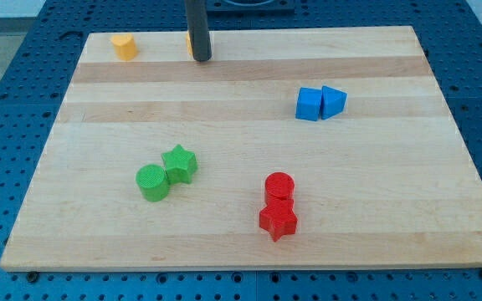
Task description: Point your arm at top center
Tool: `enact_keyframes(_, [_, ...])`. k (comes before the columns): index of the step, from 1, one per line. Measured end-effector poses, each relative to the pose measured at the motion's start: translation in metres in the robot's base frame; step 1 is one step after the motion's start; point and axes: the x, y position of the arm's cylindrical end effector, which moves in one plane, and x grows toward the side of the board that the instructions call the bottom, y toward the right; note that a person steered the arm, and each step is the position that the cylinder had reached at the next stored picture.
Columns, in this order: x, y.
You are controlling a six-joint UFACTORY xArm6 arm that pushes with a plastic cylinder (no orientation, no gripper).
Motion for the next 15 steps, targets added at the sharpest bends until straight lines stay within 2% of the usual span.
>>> enact_keyframes(3, [0.000,-0.009])
enact_keyframes(4, [-0.003,-0.003])
enact_keyframes(5, [-0.003,0.039])
enact_keyframes(6, [-0.003,0.056])
enact_keyframes(10, [-0.038,0.066])
enact_keyframes(15, [-0.038,0.086])
